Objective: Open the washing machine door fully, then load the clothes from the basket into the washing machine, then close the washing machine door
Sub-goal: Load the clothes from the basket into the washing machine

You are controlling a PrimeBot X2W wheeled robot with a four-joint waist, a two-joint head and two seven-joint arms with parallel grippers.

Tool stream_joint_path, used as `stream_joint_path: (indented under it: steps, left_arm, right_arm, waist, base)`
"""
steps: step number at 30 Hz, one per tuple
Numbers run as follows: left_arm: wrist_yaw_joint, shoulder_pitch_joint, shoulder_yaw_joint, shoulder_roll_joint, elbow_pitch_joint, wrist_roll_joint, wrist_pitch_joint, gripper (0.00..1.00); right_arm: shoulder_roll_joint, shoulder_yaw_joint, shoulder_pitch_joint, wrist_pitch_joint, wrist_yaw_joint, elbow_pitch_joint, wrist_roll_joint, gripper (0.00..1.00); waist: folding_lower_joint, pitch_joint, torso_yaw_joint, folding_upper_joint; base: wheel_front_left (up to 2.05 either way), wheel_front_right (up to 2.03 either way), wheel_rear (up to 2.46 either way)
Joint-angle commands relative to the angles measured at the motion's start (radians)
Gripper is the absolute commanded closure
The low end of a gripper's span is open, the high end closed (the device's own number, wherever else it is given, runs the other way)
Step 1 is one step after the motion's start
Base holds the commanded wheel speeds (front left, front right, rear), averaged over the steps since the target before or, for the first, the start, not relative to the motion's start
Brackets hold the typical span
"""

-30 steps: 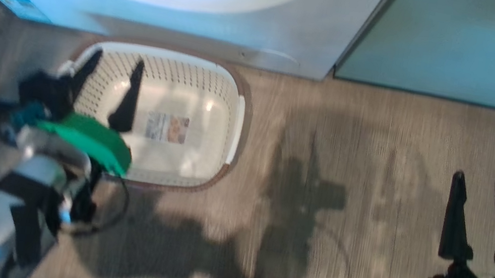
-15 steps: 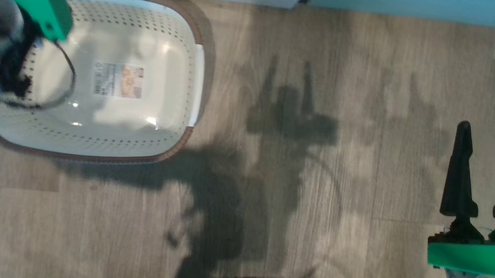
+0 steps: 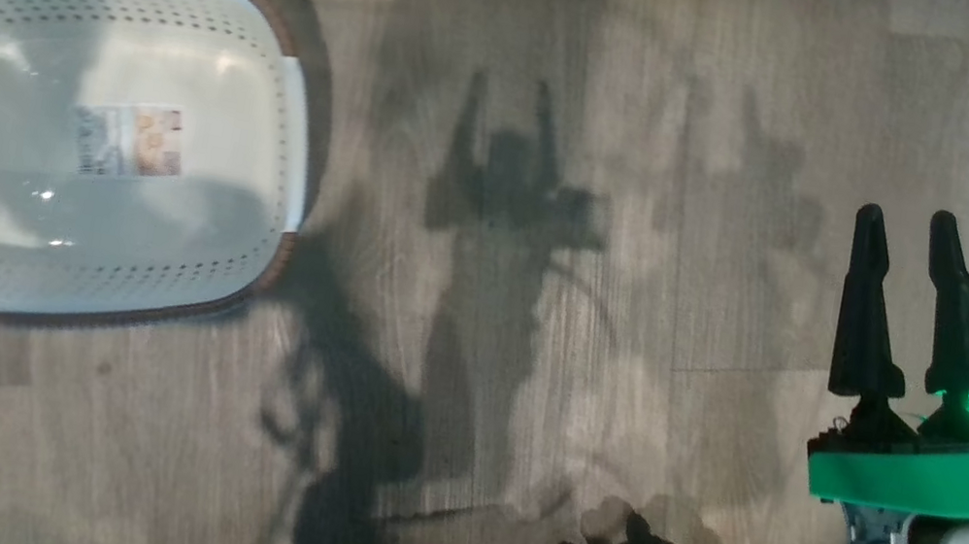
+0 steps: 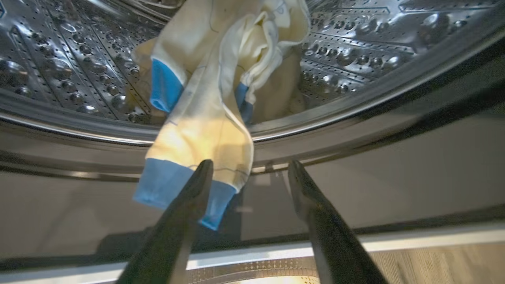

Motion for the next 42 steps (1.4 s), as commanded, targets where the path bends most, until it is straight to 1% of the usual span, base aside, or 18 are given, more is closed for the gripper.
stream_joint_path:
  steps: [1, 9, 19, 20, 21, 22, 31, 35, 42]
  left_arm:
    - [0.002, -0.034, 0.04, 0.066, -0.016, 0.0, 0.016, 0.0]
    - [0.012, -0.123, 0.039, 0.117, 0.084, 0.014, 0.093, 0.0]
    - [0.011, -0.176, 0.025, 0.124, 0.13, 0.03, 0.087, 0.0]
    - [0.011, -0.181, 0.024, 0.122, 0.132, 0.03, 0.085, 0.2]
    - [0.009, -0.185, 0.021, 0.119, 0.138, 0.026, 0.093, 0.71]
    - [0.007, -0.189, 0.018, 0.119, 0.14, 0.026, 0.099, 1.0]
    - [0.001, -0.251, 0.005, 0.113, 0.121, 0.038, 0.085, 1.0]
    - [0.009, -0.283, 0.014, 0.119, 0.116, 0.059, 0.027, 1.0]
    - [0.003, -0.349, 0.02, 0.143, 0.142, 0.093, -0.043, 1.0]
  right_arm:
    - [-0.009, 0.02, 0.002, -0.006, -0.003, -0.025, 0.011, 0.0]
    - [-0.009, 0.055, 0.0, -0.006, -0.003, -0.026, 0.047, 0.0]
    - [-0.009, 0.072, -0.011, -0.006, -0.003, -0.023, 0.062, 0.0]
    - [-0.009, 0.072, -0.012, -0.006, -0.003, -0.023, 0.063, 0.0]
    - [-0.009, 0.072, -0.013, -0.006, -0.003, -0.023, 0.064, 0.0]
    - [-0.009, 0.072, -0.014, -0.006, -0.003, -0.022, 0.064, 0.0]
    - [-0.009, 0.074, -0.025, -0.006, -0.003, -0.024, 0.064, 0.0]
    - [-0.009, 0.079, -0.03, -0.006, -0.003, -0.026, 0.062, 0.0]
    - [-0.009, 0.096, -0.038, -0.006, -0.003, -0.03, 0.067, 0.0]
  waist:
    - [0.0, 0.012, -0.023, 0.0]
    - [0.0, 0.05, -0.085, 0.0]
    - [0.0, 0.08, -0.109, 0.0]
    - [0.0, 0.082, -0.11, 0.0]
    - [0.0, 0.083, -0.11, 0.0]
    - [0.0, 0.085, -0.109, 0.0]
    - [0.0, 0.098, -0.101, 0.0]
    - [0.0, 0.106, -0.104, 0.0]
    - [0.0, 0.13, -0.126, 0.0]
  base:
    - [0.0, 0.0, 0.0]
    - [0.0, 0.0, 0.0]
    - [0.0, 0.0, 0.0]
    - [0.0, 0.0, 0.0]
    - [0.0, 0.0, 0.0]
    - [0.0, 0.0, 0.0]
    - [0.0, 0.0, 0.0]
    - [0.0, 0.0, 0.0]
    - [0.0, 0.0, 0.0]
